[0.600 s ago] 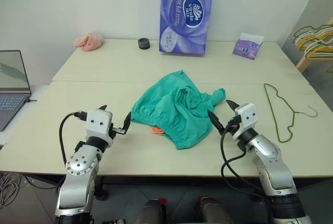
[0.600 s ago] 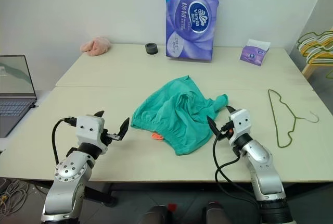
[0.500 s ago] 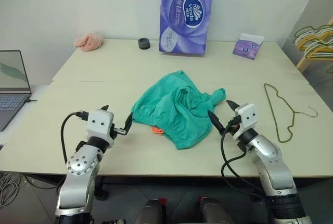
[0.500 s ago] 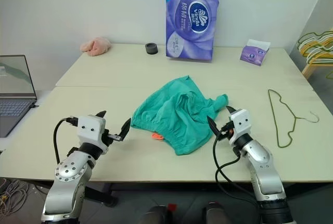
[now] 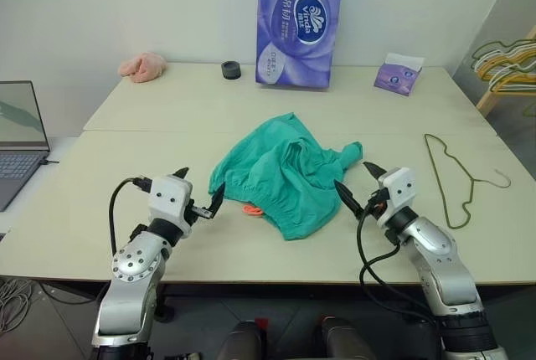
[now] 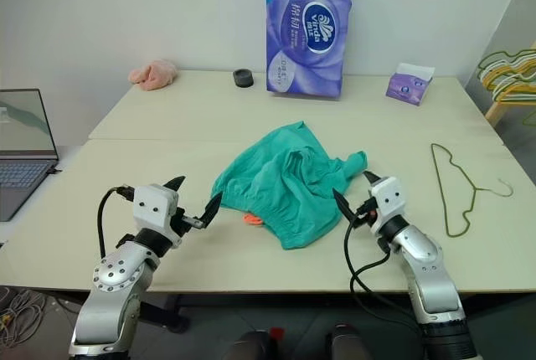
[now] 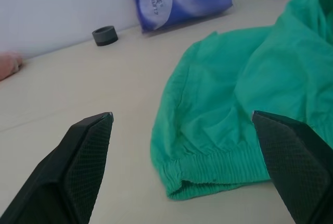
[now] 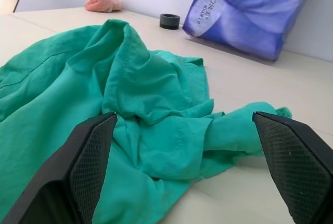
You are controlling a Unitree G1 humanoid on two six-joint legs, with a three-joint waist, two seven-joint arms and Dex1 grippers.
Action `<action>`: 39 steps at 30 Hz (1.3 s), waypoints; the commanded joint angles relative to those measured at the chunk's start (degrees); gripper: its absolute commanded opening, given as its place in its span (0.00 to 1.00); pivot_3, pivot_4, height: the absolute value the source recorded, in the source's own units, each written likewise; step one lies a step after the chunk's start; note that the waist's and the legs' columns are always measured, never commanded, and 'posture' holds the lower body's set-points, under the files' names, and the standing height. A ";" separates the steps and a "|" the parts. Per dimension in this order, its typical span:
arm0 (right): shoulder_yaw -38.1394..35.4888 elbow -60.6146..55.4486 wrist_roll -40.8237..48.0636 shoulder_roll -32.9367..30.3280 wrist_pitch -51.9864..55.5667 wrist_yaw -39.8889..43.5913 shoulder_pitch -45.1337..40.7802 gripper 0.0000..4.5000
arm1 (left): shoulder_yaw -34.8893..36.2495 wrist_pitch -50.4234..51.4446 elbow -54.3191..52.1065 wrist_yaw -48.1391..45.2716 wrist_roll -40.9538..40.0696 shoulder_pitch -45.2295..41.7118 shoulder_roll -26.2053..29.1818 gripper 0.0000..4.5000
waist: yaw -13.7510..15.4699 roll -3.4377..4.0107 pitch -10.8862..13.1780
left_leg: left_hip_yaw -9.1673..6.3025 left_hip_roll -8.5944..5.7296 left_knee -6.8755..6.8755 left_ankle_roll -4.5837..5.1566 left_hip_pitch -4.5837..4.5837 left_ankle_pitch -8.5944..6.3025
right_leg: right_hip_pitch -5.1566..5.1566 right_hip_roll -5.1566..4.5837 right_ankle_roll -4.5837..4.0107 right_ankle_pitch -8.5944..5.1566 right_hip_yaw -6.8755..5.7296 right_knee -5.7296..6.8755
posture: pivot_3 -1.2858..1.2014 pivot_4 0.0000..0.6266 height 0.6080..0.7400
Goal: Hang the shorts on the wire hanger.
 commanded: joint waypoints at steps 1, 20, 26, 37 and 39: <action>0.85 -2.50 0.16 -1.43 -2.24 3.04 -1.28 0.99 | 0.63 -1.36 -2.58 -1.45 -1.45 -0.22 1.12 1.00 | -0.01 0.00 0.00 | 0.00 0.00 0.00 0.00 0.00 0.00 | 0.00 0.00 0.00 0.00 0.00 0.00 | 0.52 0.12 1.00; 14.00 -2.17 -5.98 -18.50 -20.95 28.52 -2.30 0.99 | 1.56 0.15 -1.46 -17.53 -10.27 2.45 10.86 1.00 | -0.20 0.01 0.02 | 0.02 0.03 -0.01 0.01 0.01 -0.01 | 0.03 0.01 0.01 -0.06 -0.05 -0.09 | 0.51 0.13 1.00; 18.20 5.42 -12.72 -16.89 -30.58 28.31 -7.35 0.99 | 4.42 6.31 -1.62 -29.09 -18.02 3.99 21.01 1.00 | -0.78 0.01 0.05 | 0.02 0.15 -0.03 0.01 0.15 -0.01 | 0.08 0.13 -0.27 -0.16 -0.05 0.00 | 0.51 0.13 1.00; 24.57 17.70 -28.07 -9.84 -33.55 20.68 -16.43 0.86 | 5.74 9.81 -0.85 -32.61 -20.26 2.26 24.97 1.00 | -1.29 0.01 0.05 | 0.00 0.21 -0.11 -0.02 0.24 -0.02 | 0.12 0.19 -0.35 -0.17 0.01 0.00 | 0.51 0.13 1.00; 24.50 17.95 -29.14 -8.75 -32.19 19.27 -16.96 0.70 | 5.50 10.20 -1.01 -32.26 -20.18 1.69 24.85 1.00 | -1.31 0.02 0.05 | -0.03 0.23 -0.10 -0.02 0.27 -0.02 | 0.13 0.20 -0.37 -0.15 0.01 0.04 | 0.51 0.14 1.00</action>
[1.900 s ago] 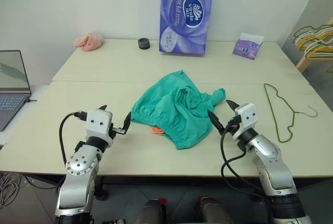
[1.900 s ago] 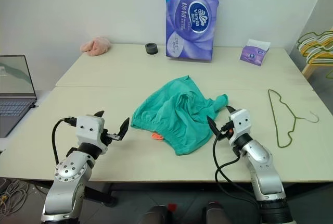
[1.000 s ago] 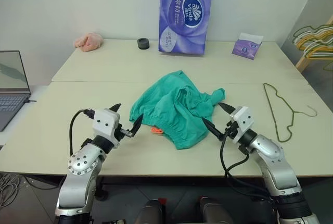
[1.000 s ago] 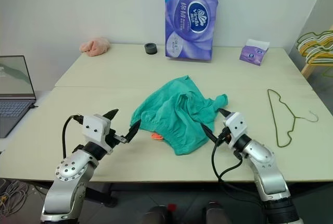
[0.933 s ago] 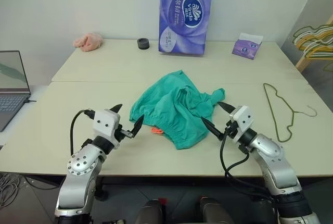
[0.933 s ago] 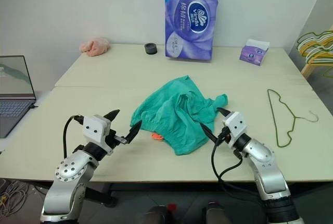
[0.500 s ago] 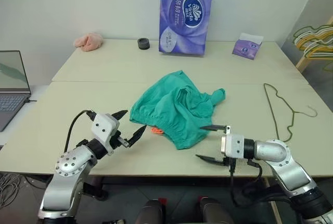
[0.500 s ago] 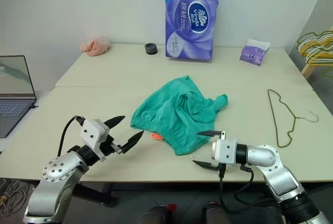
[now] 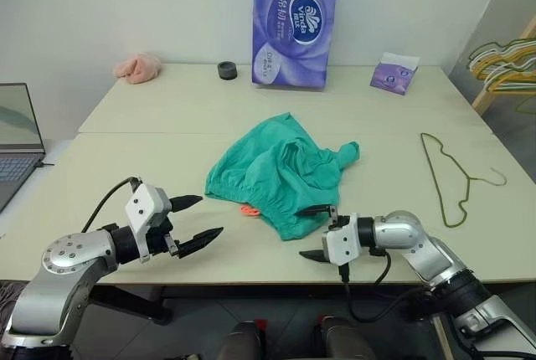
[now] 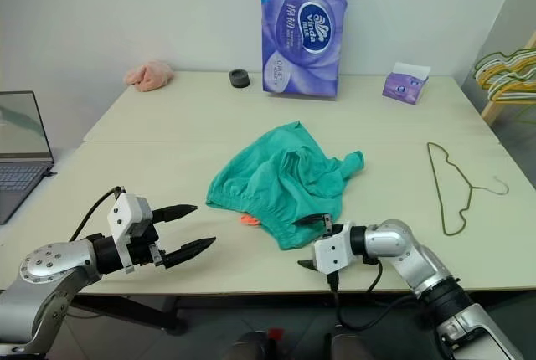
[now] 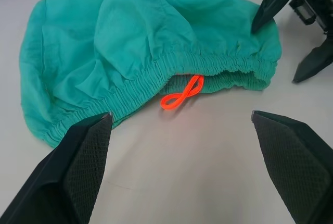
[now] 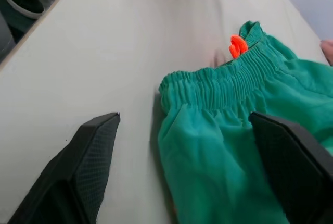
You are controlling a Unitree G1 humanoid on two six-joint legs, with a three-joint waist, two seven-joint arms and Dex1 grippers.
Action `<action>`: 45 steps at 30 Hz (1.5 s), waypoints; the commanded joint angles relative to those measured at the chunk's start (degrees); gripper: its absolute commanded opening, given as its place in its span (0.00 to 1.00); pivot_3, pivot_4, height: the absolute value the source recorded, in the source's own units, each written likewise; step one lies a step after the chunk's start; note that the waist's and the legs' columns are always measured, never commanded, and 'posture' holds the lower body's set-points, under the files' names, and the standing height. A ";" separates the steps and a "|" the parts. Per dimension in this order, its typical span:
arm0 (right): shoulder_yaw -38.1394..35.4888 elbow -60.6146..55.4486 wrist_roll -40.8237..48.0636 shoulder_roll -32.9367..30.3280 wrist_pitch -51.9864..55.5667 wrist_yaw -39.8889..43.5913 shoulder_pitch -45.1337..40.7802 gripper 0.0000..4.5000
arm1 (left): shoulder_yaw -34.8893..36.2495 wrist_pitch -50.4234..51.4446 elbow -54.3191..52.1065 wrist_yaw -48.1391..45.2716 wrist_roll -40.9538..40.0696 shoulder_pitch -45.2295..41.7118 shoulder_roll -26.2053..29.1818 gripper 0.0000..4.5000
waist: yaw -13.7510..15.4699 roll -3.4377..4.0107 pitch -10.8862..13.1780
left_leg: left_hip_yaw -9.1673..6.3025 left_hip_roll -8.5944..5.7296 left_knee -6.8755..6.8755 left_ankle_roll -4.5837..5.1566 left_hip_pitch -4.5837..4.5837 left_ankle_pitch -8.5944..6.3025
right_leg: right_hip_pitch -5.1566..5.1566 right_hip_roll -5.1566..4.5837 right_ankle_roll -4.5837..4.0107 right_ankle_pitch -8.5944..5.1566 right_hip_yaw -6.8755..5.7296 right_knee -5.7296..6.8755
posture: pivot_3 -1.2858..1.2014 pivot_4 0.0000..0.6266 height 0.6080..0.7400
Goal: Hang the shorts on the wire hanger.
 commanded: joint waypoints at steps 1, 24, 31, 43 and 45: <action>-0.01 -0.01 -2.04 1.06 2.00 -2.26 -1.15 0.63 | 0.72 0.31 -1.44 0.25 -0.65 -1.33 0.41 1.00 | 0.01 0.01 0.00 | -0.03 0.00 0.00 0.00 0.03 0.00 | 0.02 0.00 -0.01 0.00 0.01 0.01 | 0.51 0.14 1.00; -4.00 33.54 -0.87 -22.23 -17.54 6.69 -23.02 0.05 | -3.60 0.64 -1.85 0.03 -0.13 -3.11 -1.11 1.00 | -0.57 0.21 0.37 | 0.14 0.06 -0.21 0.01 0.17 -0.01 | 0.13 0.02 -0.43 0.04 0.06 -0.09 | 0.49 0.14 1.00; -5.23 29.11 5.87 -26.22 -14.63 17.64 -19.64 0.52 | -3.89 -0.10 -0.80 -0.62 -0.06 -3.12 -1.24 1.00 | -0.57 0.21 0.37 | 0.20 0.06 -0.62 0.01 0.20 -0.01 | 0.00 0.02 -0.48 0.02 0.24 -0.12 | 0.49 0.14 1.00; -14.02 -22.89 36.22 -19.02 36.81 13.35 -1.96 0.98 | 0.19 0.17 4.78 -2.26 -0.90 -4.29 0.59 1.00 | -1.04 0.12 0.34 | 0.02 0.55 -0.76 -0.01 0.29 -0.02 | -0.02 0.42 -0.31 -0.19 0.05 -0.10 | 0.48 0.16 1.00; -11.27 -24.91 31.18 -13.62 40.66 6.65 -1.46 0.98 | 0.63 0.30 5.24 -3.10 -0.72 -3.93 1.34 1.00 | -1.03 0.17 0.38 | -0.01 0.68 -0.76 -0.02 0.30 -0.02 | -0.07 0.56 -0.37 -0.16 0.01 -0.03 | 0.48 0.16 1.00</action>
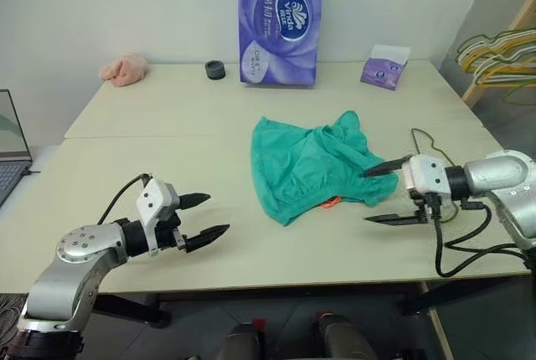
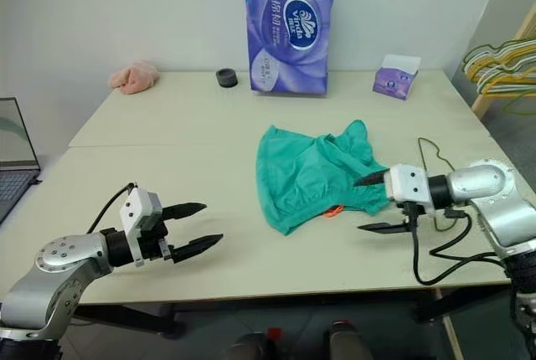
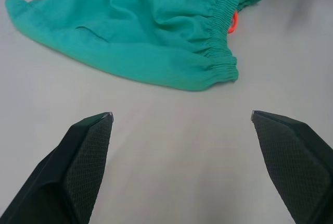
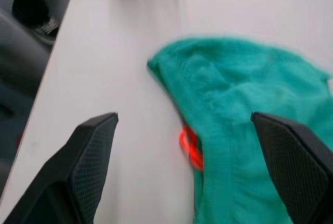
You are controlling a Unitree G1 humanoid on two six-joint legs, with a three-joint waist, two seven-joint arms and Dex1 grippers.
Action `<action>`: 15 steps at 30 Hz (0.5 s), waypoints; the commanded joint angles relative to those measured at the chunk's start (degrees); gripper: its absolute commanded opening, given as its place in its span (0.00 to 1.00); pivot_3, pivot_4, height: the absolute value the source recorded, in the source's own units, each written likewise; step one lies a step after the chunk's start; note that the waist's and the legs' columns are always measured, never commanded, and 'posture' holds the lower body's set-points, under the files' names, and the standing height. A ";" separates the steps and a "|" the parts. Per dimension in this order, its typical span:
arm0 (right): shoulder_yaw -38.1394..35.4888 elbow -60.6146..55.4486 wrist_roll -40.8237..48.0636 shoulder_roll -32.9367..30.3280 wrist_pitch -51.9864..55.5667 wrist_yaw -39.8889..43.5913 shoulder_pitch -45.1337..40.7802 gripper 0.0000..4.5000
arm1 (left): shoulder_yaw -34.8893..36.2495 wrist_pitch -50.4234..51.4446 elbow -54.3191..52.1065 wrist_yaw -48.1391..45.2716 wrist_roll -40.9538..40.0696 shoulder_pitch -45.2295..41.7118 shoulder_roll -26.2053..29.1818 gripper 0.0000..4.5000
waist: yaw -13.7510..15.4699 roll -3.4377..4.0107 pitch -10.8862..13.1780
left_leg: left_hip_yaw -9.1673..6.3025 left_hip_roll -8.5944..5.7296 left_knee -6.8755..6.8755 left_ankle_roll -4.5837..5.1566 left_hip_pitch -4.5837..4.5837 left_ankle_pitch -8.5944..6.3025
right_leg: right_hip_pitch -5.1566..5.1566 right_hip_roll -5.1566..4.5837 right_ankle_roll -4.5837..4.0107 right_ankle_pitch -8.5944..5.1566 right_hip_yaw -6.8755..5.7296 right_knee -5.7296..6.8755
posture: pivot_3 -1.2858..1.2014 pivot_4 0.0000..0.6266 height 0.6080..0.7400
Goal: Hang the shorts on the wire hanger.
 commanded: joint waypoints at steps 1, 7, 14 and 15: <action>4.98 -3.75 -8.42 7.55 6.53 -12.17 -0.13 0.98 | 2.53 -0.29 0.11 -1.86 -0.63 -0.09 2.45 1.00 | 0.01 0.07 0.05 | 0.00 -0.01 -0.01 -0.01 0.00 0.01 | -0.01 0.00 -0.01 0.00 0.00 0.02 | 0.48 0.16 1.00; 13.59 -0.74 -18.50 20.47 15.85 -21.51 -3.58 0.98 | 3.07 0.64 -0.29 -3.15 -1.03 -0.17 4.19 1.00 | -0.13 0.10 0.07 | 0.06 -0.02 -0.03 -0.04 -0.04 0.02 | -0.10 0.01 -0.19 0.01 0.05 -0.02 | 0.48 0.16 1.00; 18.36 2.29 -22.75 25.57 21.62 -22.80 -3.75 0.98 | 2.97 1.73 -1.38 -2.63 -1.01 -0.94 3.90 1.00 | 0.31 0.07 0.05 | 0.05 -0.03 -0.04 -0.16 -0.06 -0.05 | -0.10 -0.02 -0.33 0.05 0.03 -0.11 | 0.49 0.17 1.00; 18.72 2.42 -22.84 26.45 22.89 -23.01 -3.47 0.98 | 2.90 1.89 -1.64 -2.48 -1.05 -0.96 3.77 1.00 | 0.25 0.07 0.05 | 0.06 -0.03 -0.04 -0.16 -0.06 -0.05 | -0.11 -0.02 -0.34 0.04 0.02 -0.10 | 0.49 0.17 1.00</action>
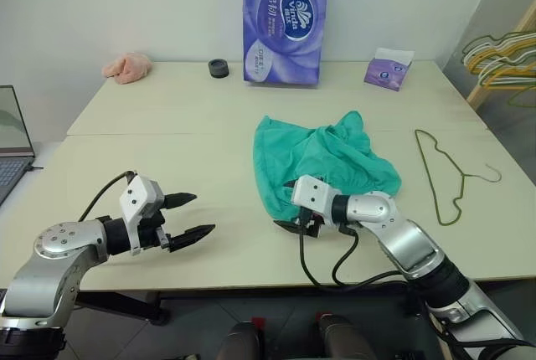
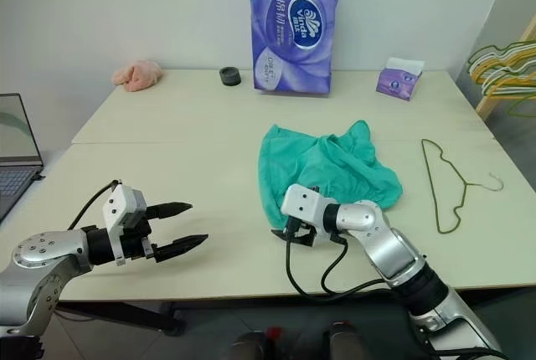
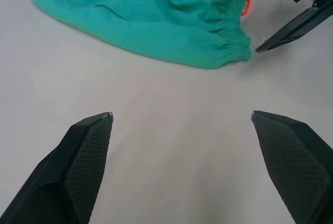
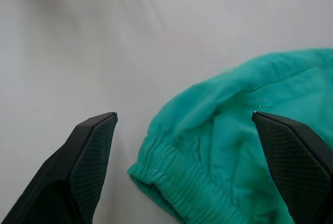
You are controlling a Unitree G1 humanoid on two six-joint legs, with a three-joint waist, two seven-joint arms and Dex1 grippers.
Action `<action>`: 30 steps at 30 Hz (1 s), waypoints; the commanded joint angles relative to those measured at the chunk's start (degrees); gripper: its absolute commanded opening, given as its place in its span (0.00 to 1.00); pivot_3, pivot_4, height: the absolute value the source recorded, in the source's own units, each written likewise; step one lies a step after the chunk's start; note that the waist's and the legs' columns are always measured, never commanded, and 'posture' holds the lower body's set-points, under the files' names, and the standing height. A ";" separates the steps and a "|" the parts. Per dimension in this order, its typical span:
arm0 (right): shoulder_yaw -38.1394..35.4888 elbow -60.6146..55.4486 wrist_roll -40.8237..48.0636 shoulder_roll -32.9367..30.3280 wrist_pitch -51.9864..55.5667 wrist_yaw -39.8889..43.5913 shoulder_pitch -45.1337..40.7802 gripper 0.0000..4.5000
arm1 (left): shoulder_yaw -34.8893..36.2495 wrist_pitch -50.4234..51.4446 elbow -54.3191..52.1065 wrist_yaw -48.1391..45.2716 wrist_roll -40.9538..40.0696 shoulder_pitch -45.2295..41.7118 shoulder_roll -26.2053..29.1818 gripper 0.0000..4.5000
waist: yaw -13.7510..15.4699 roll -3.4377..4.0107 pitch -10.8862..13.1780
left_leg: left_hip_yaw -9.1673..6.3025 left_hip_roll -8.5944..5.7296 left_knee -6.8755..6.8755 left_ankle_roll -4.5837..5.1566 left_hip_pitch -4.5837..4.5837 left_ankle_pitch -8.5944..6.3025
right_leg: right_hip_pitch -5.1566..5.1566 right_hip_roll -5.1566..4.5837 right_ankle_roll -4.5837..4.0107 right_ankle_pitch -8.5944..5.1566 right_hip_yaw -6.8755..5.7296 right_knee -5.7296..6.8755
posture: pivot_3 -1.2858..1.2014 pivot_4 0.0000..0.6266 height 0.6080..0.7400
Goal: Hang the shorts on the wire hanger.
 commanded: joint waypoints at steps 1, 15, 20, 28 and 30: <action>1.23 -0.68 -0.61 2.76 3.99 -1.10 0.15 0.98 | 1.19 0.30 -2.46 0.52 -0.96 -0.97 0.34 1.00 | -0.16 0.00 0.00 | -0.01 0.00 -0.02 0.00 0.00 0.00 | 0.00 0.00 -0.01 -0.01 -0.01 0.01 | 0.49 0.16 1.00; 0.52 12.14 -4.85 11.19 4.77 -9.69 -3.02 0.71 | -0.05 -0.26 -0.26 0.05 0.04 -3.09 -0.10 1.00 | -1.30 -0.01 -0.02 | -0.06 0.04 -0.02 0.00 0.09 0.01 | 0.01 0.06 0.03 -0.07 -0.05 0.12 | 0.48 0.16 1.00; 0.72 12.44 -5.37 10.50 3.88 -9.13 -3.08 0.34 | -0.12 -0.65 0.19 -0.20 0.22 -3.43 -0.09 1.00 | -1.25 -0.01 -0.02 | -0.05 0.03 -0.01 0.00 0.08 0.01 | 0.02 0.05 0.03 -0.07 -0.04 0.09 | 0.48 0.17 1.00; 4.28 -0.47 -5.98 -2.96 -4.52 3.02 -0.72 0.00 | -1.55 -4.83 3.12 -0.12 3.82 -4.96 -0.24 1.00 | -1.21 0.00 0.00 | -0.04 0.01 -0.02 0.00 0.04 0.00 | 0.02 0.03 0.05 -0.08 -0.04 0.02 | 0.47 0.16 1.00; 4.07 -3.86 -5.62 -7.99 -7.87 6.95 0.21 0.00 | -2.33 -6.63 4.51 -0.50 5.18 -5.68 -0.11 1.00 | -1.36 0.00 0.00 | -0.02 0.01 -0.04 0.00 0.02 0.00 | 0.00 0.04 0.06 -0.09 -0.06 0.01 | 0.47 0.16 1.00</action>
